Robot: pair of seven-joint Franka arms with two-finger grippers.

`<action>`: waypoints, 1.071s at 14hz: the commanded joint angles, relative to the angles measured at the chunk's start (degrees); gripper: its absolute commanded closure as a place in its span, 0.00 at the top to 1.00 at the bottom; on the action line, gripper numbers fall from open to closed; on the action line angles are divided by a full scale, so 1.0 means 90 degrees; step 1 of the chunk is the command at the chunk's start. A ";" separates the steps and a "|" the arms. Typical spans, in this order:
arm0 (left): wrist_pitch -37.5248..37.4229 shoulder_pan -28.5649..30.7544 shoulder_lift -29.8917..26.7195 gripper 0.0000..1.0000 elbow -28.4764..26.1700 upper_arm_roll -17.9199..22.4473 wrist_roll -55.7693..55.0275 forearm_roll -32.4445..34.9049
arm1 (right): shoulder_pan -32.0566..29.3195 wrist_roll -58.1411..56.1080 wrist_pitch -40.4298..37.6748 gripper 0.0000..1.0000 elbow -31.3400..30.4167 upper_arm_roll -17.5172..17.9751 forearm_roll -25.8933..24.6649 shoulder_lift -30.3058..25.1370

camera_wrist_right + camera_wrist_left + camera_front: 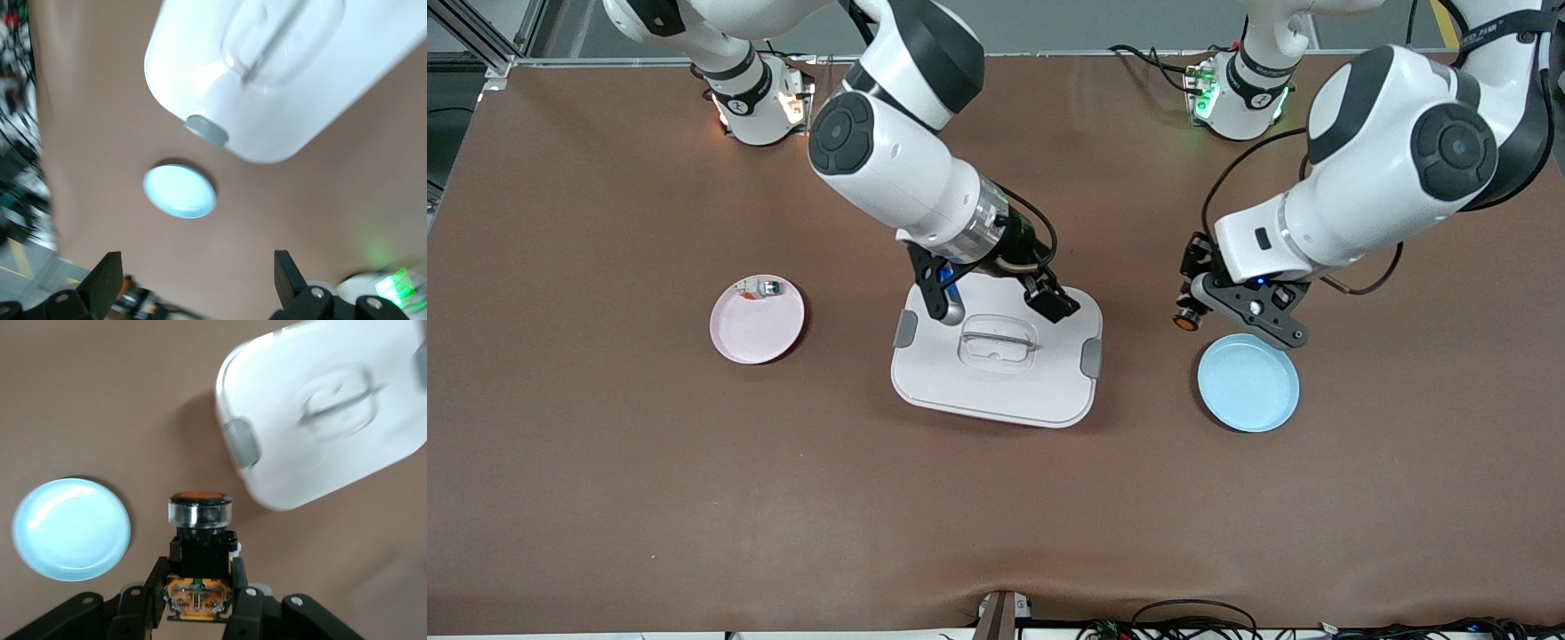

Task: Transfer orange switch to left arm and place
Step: 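Grasp the switch with the left gripper from the right gripper, then move the switch over the blue dish while the right gripper withdraws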

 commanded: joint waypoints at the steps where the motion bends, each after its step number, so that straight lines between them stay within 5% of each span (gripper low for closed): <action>1: -0.0031 0.0242 -0.0099 0.00 -0.0387 -0.0017 0.1022 0.0576 | -0.0148 -0.1998 -0.0680 1.00 0.0005 0.0007 -0.0076 -0.0069; 8: 0.0329 0.0828 -0.0128 0.00 -0.1012 -0.0017 0.3005 0.0959 | -0.0919 -0.7037 -0.2448 1.00 -0.0014 0.0027 -0.1460 -0.0283; 15: 0.1511 0.1433 -0.0108 0.00 -0.1940 -0.0027 0.5008 0.0969 | -0.2032 -0.9504 -0.4304 1.00 -0.0024 0.0027 -0.2974 -0.0829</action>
